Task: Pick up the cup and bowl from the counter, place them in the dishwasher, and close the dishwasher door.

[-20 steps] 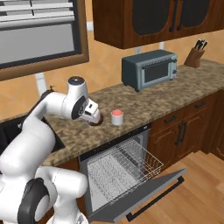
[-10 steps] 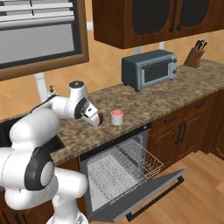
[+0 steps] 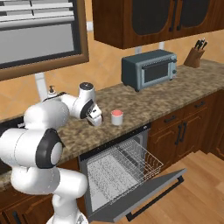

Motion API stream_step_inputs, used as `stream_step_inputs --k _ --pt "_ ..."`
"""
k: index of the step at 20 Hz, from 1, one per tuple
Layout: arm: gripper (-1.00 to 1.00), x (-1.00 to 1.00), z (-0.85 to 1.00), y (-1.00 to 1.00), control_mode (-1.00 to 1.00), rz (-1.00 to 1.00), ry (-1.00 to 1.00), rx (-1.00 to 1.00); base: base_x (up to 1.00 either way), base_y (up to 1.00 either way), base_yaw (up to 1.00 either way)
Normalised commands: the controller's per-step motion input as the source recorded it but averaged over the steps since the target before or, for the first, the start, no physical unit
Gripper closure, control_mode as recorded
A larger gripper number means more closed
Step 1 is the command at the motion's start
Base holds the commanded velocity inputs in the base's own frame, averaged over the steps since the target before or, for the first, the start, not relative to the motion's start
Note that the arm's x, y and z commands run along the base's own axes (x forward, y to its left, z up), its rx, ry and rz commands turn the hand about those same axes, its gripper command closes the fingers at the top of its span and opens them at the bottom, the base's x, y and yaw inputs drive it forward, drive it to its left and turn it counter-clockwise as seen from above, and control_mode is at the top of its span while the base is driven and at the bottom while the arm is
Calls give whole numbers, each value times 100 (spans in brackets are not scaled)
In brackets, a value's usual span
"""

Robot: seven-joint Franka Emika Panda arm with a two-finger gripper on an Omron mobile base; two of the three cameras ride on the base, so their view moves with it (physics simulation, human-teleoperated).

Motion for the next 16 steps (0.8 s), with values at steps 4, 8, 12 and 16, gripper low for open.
stream_step_inputs --k 4,8,12,16 --pt "-100 40 -24 -3 -100 0 0 0 0 0 0" --pt "-100 44 -18 -7 -100 0 0 0 0 0 0" --pt "-100 54 -19 -2 -100 0 0 1 0 0 0" --pt "-100 63 -34 0 -100 0 0 1 0 0 0"
